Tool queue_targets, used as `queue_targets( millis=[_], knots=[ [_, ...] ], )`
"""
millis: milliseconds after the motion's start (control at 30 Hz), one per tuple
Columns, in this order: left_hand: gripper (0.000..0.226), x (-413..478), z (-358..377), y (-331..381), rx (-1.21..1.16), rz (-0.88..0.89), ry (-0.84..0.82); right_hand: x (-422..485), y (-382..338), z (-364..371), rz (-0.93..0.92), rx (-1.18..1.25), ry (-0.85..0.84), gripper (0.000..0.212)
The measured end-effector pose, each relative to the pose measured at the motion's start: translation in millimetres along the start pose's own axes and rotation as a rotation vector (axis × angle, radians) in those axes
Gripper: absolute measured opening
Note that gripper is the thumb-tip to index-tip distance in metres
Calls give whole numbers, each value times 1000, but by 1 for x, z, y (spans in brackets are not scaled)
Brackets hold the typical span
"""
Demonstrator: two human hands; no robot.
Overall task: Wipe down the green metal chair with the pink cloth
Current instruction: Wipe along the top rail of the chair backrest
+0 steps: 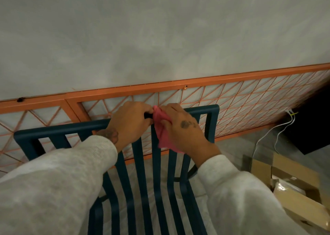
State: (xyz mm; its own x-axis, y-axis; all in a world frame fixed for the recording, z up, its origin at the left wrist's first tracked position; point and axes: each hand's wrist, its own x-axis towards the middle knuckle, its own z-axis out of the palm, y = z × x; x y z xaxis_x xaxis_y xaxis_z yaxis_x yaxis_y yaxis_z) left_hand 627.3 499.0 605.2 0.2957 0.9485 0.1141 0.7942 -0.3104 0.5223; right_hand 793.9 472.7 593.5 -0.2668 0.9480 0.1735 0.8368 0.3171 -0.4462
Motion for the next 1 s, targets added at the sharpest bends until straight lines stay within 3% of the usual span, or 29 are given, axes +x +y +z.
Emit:
queue_targets(
  millis=[300, 633, 733, 900, 1000],
  knots=[
    [33, -1, 4, -8, -114, -30, 12, -13, 65, -37, 106, -151, 25, 39],
    [23, 1, 1, -15, -227, -17, 0, -1, -17, -4, 25, -55, -2, 34],
    [31, 3, 0, -16, -198, -3, -15, -7, 5, -26, 14, -141, -68, 33],
    [33, 3, 2, -20, -206, -10, -7, -6, 61, -60, 181, -206, -93, 33],
    [33, 3, 2, -21, -205, 0, -10, 3, 48, -52, 129, -265, -139, 34]
  ],
)
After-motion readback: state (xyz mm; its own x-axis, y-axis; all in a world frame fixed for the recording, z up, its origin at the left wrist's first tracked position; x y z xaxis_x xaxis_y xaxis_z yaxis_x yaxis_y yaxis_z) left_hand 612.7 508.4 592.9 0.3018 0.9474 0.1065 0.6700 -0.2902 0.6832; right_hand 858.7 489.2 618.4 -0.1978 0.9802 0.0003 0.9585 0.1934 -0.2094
